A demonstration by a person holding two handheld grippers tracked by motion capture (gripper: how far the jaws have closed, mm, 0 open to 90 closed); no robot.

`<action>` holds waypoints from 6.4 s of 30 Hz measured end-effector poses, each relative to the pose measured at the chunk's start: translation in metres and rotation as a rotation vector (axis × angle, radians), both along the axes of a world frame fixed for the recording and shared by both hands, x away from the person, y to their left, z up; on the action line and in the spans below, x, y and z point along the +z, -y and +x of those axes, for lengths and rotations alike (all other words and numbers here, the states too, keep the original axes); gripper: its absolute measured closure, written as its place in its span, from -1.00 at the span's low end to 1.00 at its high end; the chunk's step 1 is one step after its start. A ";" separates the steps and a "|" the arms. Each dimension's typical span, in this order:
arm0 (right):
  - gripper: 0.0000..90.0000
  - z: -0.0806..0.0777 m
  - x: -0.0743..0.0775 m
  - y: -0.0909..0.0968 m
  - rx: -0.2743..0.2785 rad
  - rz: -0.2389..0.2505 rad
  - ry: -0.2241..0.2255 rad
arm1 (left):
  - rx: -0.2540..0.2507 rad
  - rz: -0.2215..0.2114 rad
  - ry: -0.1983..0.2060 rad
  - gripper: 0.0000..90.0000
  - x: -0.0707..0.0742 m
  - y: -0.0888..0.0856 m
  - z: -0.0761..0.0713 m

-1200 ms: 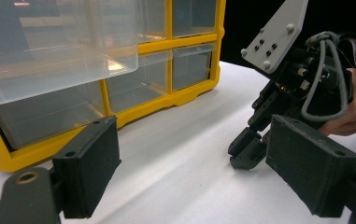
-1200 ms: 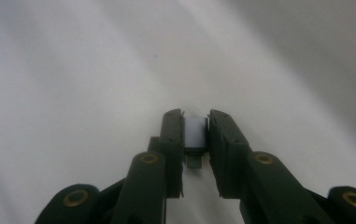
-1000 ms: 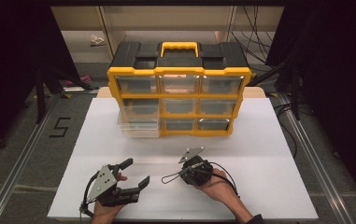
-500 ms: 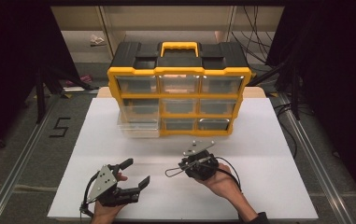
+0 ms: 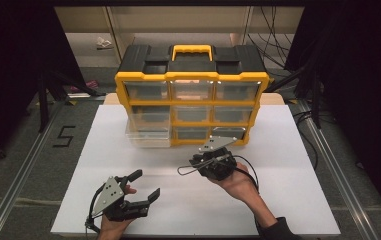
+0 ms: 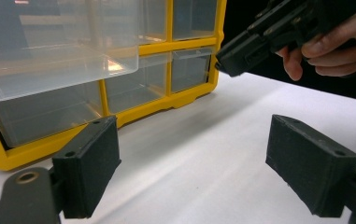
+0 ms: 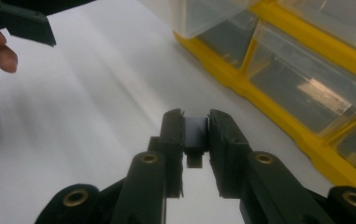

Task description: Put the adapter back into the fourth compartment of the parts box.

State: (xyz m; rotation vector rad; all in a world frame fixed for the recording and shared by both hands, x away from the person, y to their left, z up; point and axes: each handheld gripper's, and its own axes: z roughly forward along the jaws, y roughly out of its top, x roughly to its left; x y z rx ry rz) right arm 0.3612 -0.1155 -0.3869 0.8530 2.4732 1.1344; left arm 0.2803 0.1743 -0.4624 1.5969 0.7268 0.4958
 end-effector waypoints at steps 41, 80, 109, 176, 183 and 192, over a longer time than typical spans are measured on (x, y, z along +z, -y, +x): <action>0.70 0.024 0.067 -0.036 0.042 0.065 0.122 | 0.010 0.002 0.010 -0.63 0.000 -0.001 0.001; 0.70 0.048 0.091 -0.077 0.060 0.049 0.133 | 0.007 0.000 0.015 -0.64 0.000 -0.002 0.000; 0.69 0.064 0.088 -0.103 0.046 0.021 0.112 | 0.001 -0.003 0.015 -0.64 0.001 -0.001 0.000; -0.36 0.013 0.074 -0.026 0.026 0.169 0.196 | -0.013 -0.006 0.006 -0.66 0.000 -0.002 0.001; -0.36 0.010 0.070 -0.016 0.009 0.186 0.196 | -0.012 -0.008 0.006 -0.66 0.000 -0.001 0.001; -0.38 0.007 0.066 -0.008 -0.003 0.192 0.199 | -0.013 -0.008 0.005 -0.66 0.000 -0.002 0.001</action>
